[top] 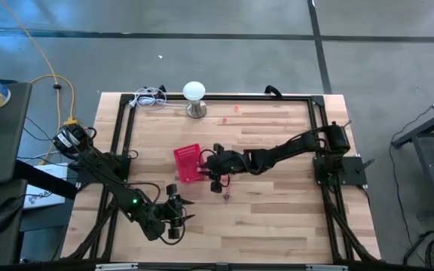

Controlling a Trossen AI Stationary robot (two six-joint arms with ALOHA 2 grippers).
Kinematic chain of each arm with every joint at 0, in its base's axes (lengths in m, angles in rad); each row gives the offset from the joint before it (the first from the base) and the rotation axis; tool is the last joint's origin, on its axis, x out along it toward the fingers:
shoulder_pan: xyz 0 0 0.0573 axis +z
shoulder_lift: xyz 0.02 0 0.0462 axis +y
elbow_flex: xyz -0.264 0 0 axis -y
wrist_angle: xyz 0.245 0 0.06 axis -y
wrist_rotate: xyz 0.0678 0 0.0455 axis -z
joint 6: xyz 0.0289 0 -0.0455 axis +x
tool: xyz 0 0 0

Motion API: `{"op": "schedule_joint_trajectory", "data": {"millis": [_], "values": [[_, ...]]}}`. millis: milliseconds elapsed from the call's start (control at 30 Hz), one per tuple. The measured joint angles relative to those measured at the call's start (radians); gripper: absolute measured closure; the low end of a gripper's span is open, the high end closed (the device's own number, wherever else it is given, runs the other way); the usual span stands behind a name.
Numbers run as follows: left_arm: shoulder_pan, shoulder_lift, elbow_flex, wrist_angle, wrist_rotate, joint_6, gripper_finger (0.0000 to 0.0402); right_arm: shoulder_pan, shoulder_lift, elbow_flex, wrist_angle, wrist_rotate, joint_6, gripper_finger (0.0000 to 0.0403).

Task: Pick & Place Dice
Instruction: Put the yellow die into the red basket

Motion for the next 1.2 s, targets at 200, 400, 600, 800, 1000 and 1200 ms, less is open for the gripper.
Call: {"op": "schedule_joint_trajectory", "data": {"millis": [200, 400, 600, 800, 1000, 1200], "values": [[0.007, 0.000, 0.000, 0.002, 0.000, 0.000, 0.0212, -0.001, 0.000, 0.000, 0.025, 0.001, 0.006, 0.0252], [0.010, 0.000, 0.000, 0.003, 0.000, 0.000, 0.0212, 0.011, 0.000, -0.001, 0.015, -0.005, -0.001, 0.0193], [0.010, 0.000, 0.000, 0.006, 0.003, -0.004, 0.0212, 0.094, -0.115, 0.003, -0.171, -0.033, 0.007, 0.0175], [0.018, 0.004, 0.000, 0.031, 0.003, 0.002, 0.0212, 0.204, -0.194, -0.003, -0.512, 0.009, 0.157, 0.0189], [0.074, 0.085, 0.000, 0.142, 0.019, 0.096, 0.0212, 0.328, -0.201, -0.004, -0.719, 0.137, 0.341, 0.0214], [0.171, 0.232, 0.000, 0.342, 0.040, 0.175, 0.0212, 0.444, -0.203, -0.001, -0.794, 0.241, 0.495, 0.0229]]}}
